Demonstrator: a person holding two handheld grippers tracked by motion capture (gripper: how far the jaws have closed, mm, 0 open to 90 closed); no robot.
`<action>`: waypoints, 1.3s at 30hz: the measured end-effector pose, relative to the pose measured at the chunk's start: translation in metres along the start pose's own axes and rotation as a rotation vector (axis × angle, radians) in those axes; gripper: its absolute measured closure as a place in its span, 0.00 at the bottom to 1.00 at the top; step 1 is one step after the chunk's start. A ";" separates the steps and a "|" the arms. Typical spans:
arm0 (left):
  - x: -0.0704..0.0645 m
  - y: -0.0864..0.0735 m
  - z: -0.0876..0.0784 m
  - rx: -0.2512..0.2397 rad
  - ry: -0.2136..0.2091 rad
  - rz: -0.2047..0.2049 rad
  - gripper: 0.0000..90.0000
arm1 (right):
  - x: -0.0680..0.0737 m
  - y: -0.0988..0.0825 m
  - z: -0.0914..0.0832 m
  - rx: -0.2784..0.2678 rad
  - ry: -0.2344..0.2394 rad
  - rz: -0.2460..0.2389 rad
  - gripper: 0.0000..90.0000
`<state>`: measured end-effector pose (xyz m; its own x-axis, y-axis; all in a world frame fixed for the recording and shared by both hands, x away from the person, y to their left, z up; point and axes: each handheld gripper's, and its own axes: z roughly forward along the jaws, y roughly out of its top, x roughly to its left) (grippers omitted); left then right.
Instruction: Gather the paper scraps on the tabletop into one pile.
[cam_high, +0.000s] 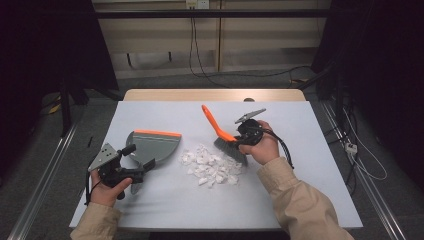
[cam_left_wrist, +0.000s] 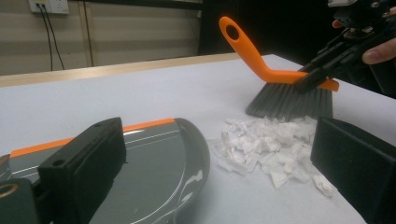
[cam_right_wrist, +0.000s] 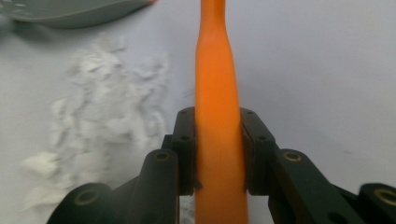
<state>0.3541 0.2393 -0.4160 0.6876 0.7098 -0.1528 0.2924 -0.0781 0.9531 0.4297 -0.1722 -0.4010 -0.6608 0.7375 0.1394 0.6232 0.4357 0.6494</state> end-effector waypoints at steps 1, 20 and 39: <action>0.000 0.000 0.000 0.002 0.000 0.000 0.03 | 0.002 0.000 0.000 -0.001 0.018 -0.003 0.80; 0.000 0.000 0.001 0.004 -0.003 0.000 0.03 | 0.039 0.020 -0.023 -0.159 0.064 0.067 0.80; -0.002 0.000 0.003 0.008 -0.003 0.008 0.03 | 0.072 0.014 0.002 -0.185 0.181 0.157 0.80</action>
<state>0.3548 0.2360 -0.4166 0.6920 0.7070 -0.1460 0.2923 -0.0894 0.9521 0.3913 -0.1119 -0.3830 -0.6365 0.6774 0.3689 0.6480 0.2103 0.7320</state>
